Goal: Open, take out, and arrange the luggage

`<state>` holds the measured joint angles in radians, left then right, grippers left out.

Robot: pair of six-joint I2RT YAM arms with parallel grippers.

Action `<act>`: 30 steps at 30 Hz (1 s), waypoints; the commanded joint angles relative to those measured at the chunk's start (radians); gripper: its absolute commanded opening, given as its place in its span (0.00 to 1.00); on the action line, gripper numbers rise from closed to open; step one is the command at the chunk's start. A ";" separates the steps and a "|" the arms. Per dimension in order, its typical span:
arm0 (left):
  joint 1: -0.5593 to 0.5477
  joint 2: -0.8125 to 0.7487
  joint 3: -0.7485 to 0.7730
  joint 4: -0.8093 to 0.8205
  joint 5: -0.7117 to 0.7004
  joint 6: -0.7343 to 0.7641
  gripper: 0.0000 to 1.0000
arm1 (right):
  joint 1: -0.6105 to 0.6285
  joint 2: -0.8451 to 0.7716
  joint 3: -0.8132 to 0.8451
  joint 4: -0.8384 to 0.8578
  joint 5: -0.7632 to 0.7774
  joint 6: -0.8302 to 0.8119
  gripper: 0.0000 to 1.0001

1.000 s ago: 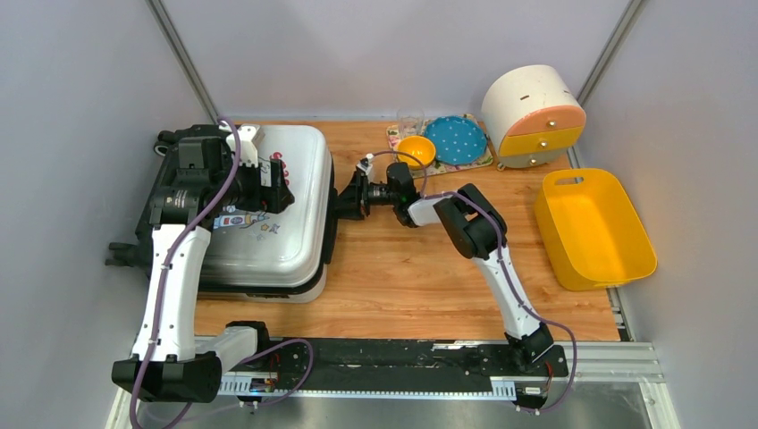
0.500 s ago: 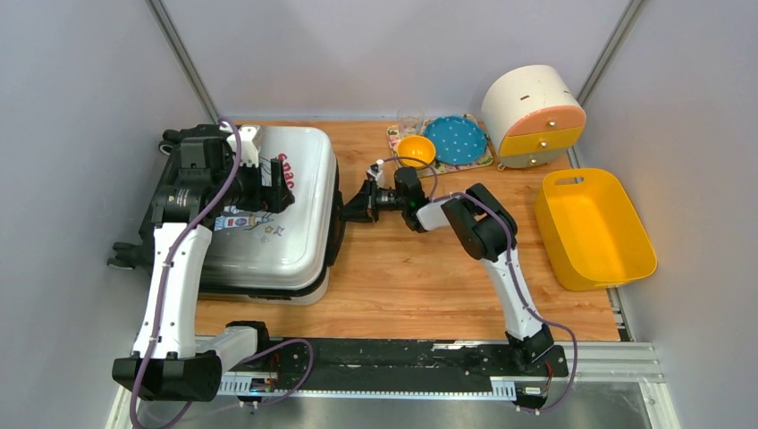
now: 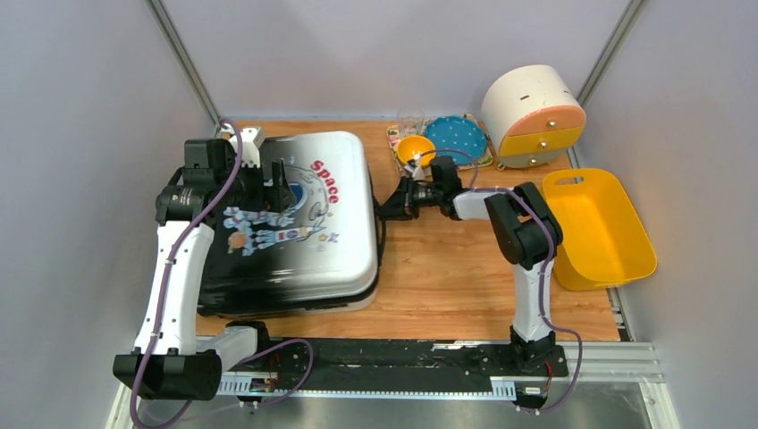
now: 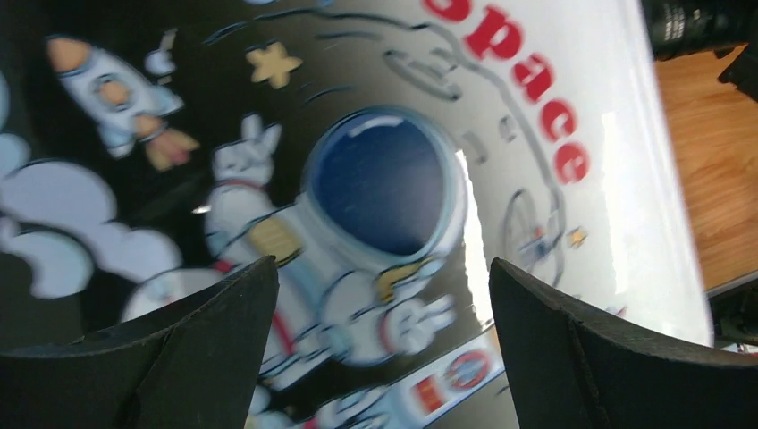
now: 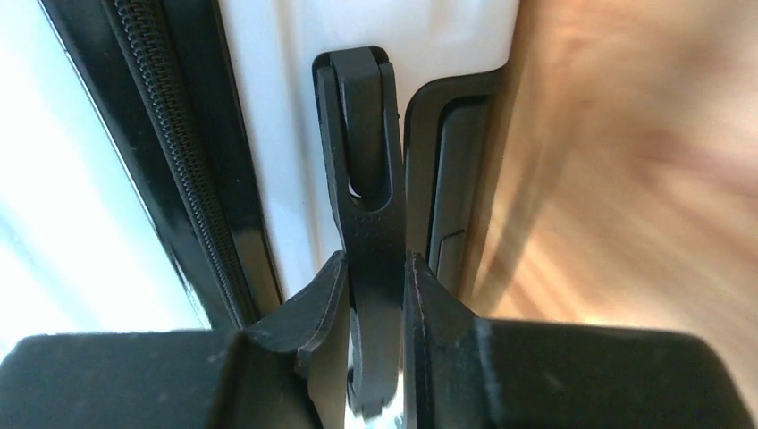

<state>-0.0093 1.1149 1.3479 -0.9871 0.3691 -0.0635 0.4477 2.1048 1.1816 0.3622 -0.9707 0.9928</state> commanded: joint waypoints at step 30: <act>0.328 0.108 0.011 -0.059 0.314 0.062 0.96 | -0.303 -0.298 0.296 -0.943 0.257 -0.880 0.70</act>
<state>0.3008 1.2175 1.3602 -1.0100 0.6254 -0.0620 0.1684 1.9179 1.4036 -0.4370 -0.7605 0.3061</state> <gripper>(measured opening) 0.961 0.648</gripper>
